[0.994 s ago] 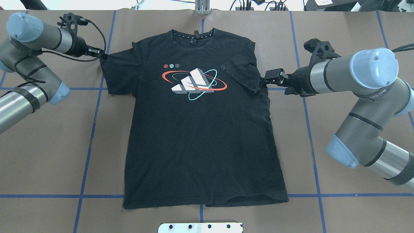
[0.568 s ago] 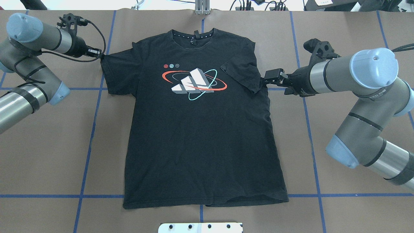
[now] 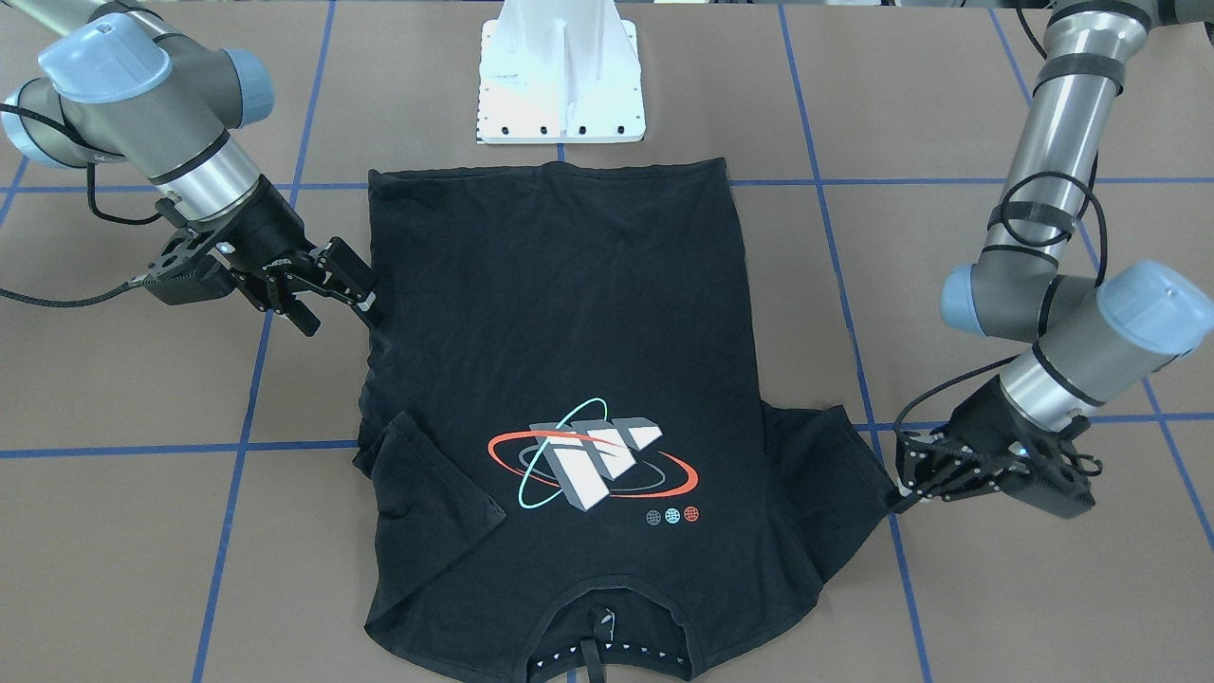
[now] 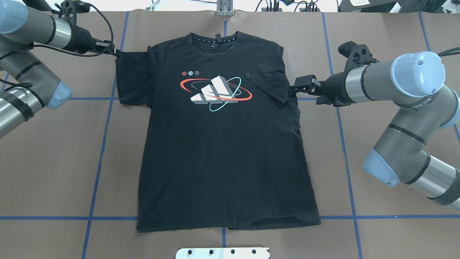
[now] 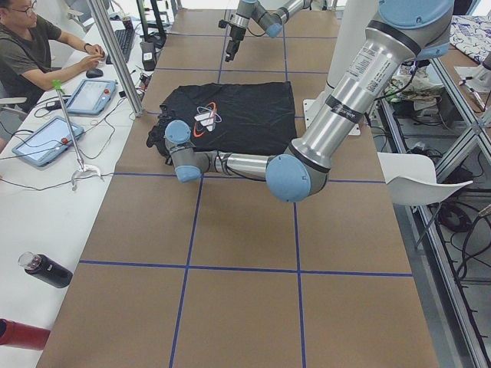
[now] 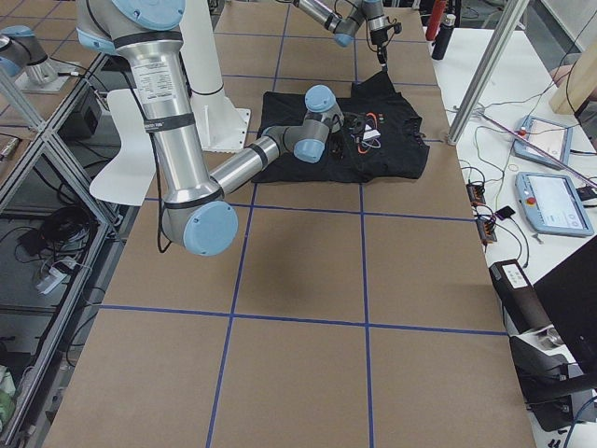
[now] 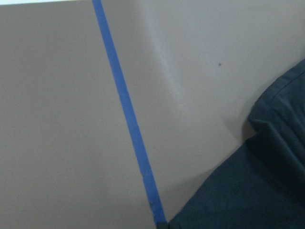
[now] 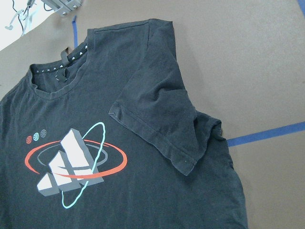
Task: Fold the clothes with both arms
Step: 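Reach the left gripper to the shoulder nearest it while right holds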
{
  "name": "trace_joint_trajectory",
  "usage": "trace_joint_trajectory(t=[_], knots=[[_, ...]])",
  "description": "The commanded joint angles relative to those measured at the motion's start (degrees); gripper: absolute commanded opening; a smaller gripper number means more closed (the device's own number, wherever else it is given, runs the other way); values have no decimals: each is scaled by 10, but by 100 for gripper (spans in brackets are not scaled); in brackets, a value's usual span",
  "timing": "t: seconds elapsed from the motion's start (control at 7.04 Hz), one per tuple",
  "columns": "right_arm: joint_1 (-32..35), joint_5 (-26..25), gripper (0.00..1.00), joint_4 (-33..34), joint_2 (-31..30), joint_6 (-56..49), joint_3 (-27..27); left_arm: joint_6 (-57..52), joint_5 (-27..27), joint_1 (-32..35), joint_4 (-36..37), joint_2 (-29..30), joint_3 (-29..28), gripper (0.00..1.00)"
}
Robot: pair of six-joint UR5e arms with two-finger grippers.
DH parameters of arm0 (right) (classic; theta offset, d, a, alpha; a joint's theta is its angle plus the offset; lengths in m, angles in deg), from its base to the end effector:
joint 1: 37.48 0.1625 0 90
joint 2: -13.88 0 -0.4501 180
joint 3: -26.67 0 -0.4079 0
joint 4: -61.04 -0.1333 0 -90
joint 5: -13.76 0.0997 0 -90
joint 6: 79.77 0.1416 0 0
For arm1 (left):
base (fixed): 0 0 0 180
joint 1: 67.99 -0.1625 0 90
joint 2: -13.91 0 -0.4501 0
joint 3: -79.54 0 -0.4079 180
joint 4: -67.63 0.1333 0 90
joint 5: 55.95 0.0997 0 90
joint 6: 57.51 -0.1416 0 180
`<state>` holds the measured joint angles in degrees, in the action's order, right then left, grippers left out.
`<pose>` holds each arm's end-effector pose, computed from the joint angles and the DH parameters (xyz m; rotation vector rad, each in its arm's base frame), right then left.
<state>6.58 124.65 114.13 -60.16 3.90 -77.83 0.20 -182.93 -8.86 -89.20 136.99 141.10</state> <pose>-0.3993 -0.5017 0.3474 0.2047 -1.1934 0.3625 0.3646 -0.7038 0.4481 0.4663 1.2286 0.0032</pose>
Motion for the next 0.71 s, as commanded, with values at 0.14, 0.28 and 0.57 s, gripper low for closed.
trace_joint_trajectory(t=[0.14,0.28,0.57], knots=[[9,2,100,1,1,0,0,195,63,-65,10,28,82,0],[9,3,100,1,1,0,0,196,104,-90,68,61,82,0],[9,5,100,1,1,0,3,194,165,-123,99,77,80,0]])
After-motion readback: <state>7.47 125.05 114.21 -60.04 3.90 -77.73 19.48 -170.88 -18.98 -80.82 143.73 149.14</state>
